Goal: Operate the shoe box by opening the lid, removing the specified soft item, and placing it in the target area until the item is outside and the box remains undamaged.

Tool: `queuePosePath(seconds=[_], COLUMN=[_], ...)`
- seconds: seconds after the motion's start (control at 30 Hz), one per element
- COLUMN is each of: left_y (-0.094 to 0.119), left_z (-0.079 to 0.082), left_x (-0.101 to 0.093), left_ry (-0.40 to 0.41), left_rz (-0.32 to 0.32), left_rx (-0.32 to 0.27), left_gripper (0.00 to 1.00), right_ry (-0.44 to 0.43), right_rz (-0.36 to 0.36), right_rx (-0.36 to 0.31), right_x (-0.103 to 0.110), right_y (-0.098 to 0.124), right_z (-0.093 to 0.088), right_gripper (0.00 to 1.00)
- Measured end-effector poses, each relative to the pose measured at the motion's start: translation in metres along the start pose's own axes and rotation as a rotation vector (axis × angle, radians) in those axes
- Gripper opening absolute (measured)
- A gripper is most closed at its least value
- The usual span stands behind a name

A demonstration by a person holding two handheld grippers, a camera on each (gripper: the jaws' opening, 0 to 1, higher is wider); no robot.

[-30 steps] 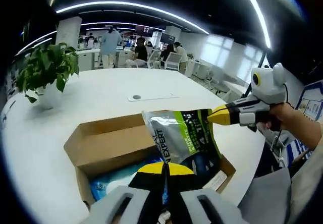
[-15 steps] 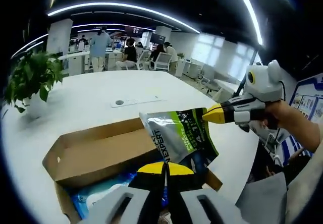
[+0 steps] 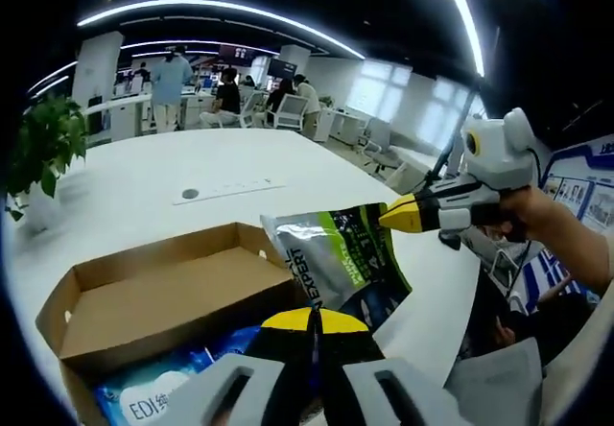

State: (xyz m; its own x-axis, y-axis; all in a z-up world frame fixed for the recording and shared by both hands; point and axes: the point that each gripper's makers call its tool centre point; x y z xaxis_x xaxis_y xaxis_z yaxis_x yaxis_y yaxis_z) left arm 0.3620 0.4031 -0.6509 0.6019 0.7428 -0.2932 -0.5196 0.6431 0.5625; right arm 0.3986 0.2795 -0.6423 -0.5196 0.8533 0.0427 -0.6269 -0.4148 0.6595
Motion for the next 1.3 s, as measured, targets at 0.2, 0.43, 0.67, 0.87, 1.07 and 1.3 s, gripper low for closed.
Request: queuePosePath(seconds=[0.2,0.43,0.67,0.87,1.07,1.3], left_y=[-0.018,-0.037,-0.056,-0.072,-0.088,-0.107], left_z=[0.002,0.004,0.002,-0.001,-0.011,-0.023], left_x=[-0.015,-0.030,-0.040,-0.042,-0.040,-0.039], left_ry=[-0.005,-0.007,-0.036,-0.083,-0.143,-0.225], left_rz=[-0.014,-0.026,-0.032,-0.022,-0.016,-0.019], left_rx=[0.014,0.016,0.054,0.116,0.213,0.348], left_gripper=[0.00,0.00,0.00,0.00,0.00,0.00], right_ry=[-0.007,-0.006,-0.004,0.003,0.010,0.034], right_rz=[-0.034,-0.064,-0.088,-0.098,-0.096,-0.090], right_rx=[0.019,0.035,0.056,0.079,0.106,0.146], right_x=[-0.022,-0.043,-0.060,-0.072,-0.080,-0.086], right_y=[0.004,0.007,0.004,-0.004,-0.016,-0.034], right_z=[-0.008,-0.016,-0.025,-0.034,-0.044,-0.060], right_gripper=[0.00,0.00,0.00,0.00,0.00,0.00])
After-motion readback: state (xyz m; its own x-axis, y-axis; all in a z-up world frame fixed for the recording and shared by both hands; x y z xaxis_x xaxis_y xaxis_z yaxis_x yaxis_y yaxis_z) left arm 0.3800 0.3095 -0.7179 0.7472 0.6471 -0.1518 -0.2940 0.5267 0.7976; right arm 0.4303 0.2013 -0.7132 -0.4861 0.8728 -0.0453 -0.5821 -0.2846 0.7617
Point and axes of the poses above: the point that each gripper's makers call its tool centre point, and the gripper's own axes: y roughly backward along the fingers, x roughly to its left, z roughly out of its top, and after that the axes turned 2 degrees about x, right-handed
